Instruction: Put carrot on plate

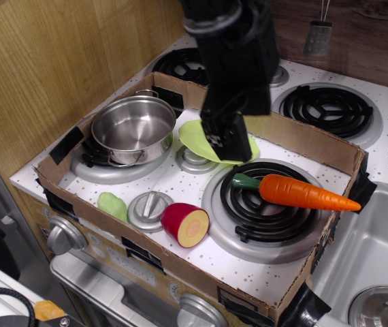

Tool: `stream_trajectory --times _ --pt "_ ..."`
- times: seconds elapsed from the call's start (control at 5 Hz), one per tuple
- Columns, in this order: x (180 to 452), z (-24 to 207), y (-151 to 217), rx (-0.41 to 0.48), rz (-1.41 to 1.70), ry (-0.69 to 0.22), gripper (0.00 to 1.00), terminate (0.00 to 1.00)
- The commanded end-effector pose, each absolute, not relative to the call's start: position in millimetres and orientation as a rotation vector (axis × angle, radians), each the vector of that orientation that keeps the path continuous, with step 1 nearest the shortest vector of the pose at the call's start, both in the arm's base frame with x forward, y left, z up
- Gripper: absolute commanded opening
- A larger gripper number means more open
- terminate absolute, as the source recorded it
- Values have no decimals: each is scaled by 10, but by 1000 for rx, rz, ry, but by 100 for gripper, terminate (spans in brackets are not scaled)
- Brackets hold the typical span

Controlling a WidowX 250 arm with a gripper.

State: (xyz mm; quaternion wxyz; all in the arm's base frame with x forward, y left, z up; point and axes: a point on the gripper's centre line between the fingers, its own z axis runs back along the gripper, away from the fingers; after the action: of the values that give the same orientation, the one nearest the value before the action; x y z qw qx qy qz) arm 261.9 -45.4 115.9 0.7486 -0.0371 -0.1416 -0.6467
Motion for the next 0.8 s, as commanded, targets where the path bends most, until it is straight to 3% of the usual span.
stream_trajectory --times 0.0,0.6 --pt "2782 1012 -669 -117 -1532 -350 100 0" --pt "2839 459 -912 -128 -1531 -319 100 0"
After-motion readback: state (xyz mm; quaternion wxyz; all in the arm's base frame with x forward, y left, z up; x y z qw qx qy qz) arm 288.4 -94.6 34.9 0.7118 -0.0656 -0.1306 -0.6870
